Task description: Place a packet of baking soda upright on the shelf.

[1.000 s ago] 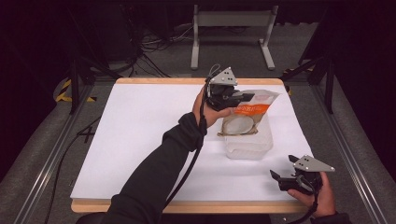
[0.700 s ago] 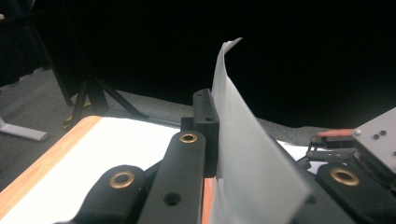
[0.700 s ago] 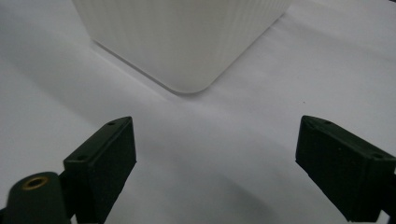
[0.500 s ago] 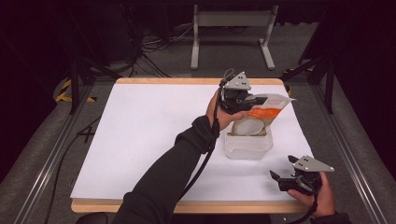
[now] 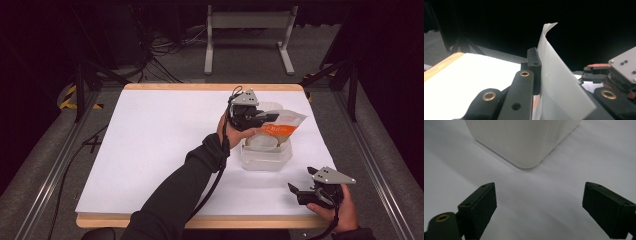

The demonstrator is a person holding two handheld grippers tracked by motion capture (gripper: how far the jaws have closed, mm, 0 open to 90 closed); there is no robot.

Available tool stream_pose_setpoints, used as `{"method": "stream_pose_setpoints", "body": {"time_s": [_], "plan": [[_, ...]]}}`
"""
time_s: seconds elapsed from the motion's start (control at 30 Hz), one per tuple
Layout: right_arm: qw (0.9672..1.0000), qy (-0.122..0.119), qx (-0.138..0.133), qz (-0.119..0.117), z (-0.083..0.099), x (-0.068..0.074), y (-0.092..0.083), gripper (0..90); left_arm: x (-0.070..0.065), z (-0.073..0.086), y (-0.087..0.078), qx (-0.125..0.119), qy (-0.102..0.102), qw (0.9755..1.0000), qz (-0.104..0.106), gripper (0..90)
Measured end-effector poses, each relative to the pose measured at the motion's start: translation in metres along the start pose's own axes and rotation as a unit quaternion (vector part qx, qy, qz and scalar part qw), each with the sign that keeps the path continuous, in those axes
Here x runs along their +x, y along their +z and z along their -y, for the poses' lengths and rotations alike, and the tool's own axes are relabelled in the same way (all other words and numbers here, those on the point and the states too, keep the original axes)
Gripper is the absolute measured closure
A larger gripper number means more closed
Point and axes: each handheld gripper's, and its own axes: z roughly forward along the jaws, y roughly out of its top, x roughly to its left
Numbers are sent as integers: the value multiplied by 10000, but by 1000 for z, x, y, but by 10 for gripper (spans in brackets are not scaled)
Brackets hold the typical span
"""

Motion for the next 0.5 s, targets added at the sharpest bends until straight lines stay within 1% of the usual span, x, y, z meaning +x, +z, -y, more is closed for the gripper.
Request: {"method": "stream_pose_setpoints", "body": {"time_s": [0.03,0.1,0.17,0.23,0.3,0.37,0.5], "plan": [[10000,6,-6,5,0,0,0,128,0,1,-1,34,10,10000,-31,898],[10000,-2,1,5,0,0,0,128,1,4,-3,70,-3,10000,-9,898],[10000,-5,4,8,0,0,0,128,1,6,-3,138,43,9999,-23,898],[10000,-5,13,11,0,1,1,128,2,9,-4,139,30,9999,-5,898],[10000,-10,10,10,0,1,1,127,2,9,-5,178,8,9998,-24,899],[10000,-21,15,7,0,1,1,128,1,10,-5,229,47,9997,-55,899],[10000,-16,3,19,0,1,0,127,1,10,-5,296,49,9995,-57,899]]}}
